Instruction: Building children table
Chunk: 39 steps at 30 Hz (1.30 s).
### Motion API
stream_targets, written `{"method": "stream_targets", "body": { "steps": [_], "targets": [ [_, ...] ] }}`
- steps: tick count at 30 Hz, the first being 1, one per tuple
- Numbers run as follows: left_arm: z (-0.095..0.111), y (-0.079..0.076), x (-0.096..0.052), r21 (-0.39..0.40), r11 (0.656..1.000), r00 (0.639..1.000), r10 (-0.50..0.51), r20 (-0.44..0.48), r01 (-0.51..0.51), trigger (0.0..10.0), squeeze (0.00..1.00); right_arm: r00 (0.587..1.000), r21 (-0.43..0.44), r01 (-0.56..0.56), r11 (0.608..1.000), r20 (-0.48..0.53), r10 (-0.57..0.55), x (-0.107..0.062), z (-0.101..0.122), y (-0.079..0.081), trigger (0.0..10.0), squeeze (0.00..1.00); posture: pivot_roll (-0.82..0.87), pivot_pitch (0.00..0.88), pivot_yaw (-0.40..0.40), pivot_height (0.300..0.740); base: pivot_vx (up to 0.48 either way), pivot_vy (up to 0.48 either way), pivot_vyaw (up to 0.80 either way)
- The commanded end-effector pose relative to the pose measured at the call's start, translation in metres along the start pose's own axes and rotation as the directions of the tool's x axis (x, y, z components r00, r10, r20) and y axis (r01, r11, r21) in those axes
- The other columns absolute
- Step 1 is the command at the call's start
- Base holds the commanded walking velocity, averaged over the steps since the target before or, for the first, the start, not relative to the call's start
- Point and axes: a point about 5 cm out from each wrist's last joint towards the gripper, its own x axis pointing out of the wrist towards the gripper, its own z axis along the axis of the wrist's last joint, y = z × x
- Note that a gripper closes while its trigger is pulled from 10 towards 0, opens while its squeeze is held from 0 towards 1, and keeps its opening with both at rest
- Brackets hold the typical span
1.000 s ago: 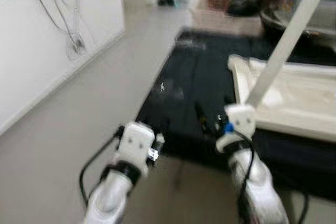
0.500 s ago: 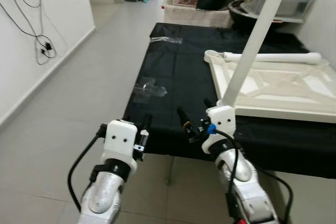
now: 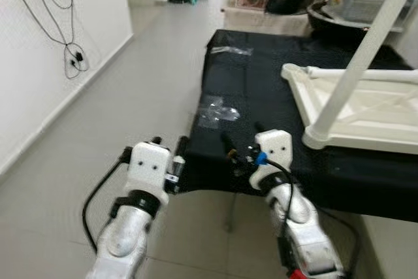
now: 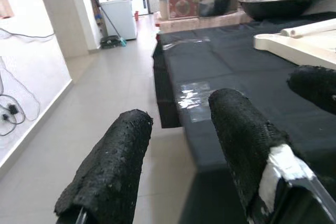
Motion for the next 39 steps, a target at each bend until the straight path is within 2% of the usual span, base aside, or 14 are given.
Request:
{"method": "stream_targets", "body": {
  "steps": [1, 4, 9, 15, 25, 39],
  "targets": [
    [-0.002, 0.004, 0.001, 0.019, 1.0, 1.0, 0.023, -0.015, -0.023, 10.0, 0.0, 1.0, 0.008, -0.005, 1.0, 0.002, 0.005, 0.003, 0.001, 0.002, 10.0, 0.0, 0.11, 0.03, -0.068, 0.74, 0.0, 0.0, 0.0],
    [-0.001, 0.004, 0.002, 0.023, 1.0, 1.0, 0.022, -0.01, -0.021, 10.0, 0.0, 1.0, 0.005, 0.004, 1.0, -0.001, -0.004, 0.004, 0.001, 0.0, 10.0, 0.0, 0.11, 0.034, -0.066, 0.74, 0.0, 0.0, 0.0],
    [-0.001, 0.005, 0.003, 0.019, 0.999, 0.999, 0.03, -0.012, -0.03, 10.0, 0.0, 1.0, -0.014, 0.013, 1.0, -0.022, -0.014, 0.004, -0.001, -0.002, 10.0, 0.0, 0.11, 0.043, -0.067, 0.74, 0.0, 0.0, -0.72],
    [0.002, 0.009, 0.004, 0.026, 0.998, 0.999, 0.05, 0.004, -0.05, 10.0, 0.0, 1.0, -0.013, 0.006, 1.0, 0.005, -0.006, 0.008, 0.004, 0.002, 10.0, 0.0, 0.11, 0.046, -0.072, 0.74, 0.0, 0.0, -0.28],
    [0.004, 0.013, 0.004, 0.034, 0.997, 0.998, 0.064, 0.013, -0.064, 10.0, 0.0, 1.0, -0.009, 0.008, 1.0, 0.025, -0.008, 0.016, 0.009, 0.0, 10.0, 0.0, 0.12, 0.053, -0.071, 0.74, 0.302, 0.0, 0.0],
    [0.004, 0.013, 0.004, 0.031, 0.998, 0.998, 0.057, 0.009, -0.057, 10.0, 0.0, 1.0, -0.014, 0.013, 1.0, 0.026, -0.013, 0.017, 0.009, -0.001, 10.0, 0.0, 0.11, 0.061, -0.072, 0.74, 0.333, 0.0, 0.0]
  ]
}}
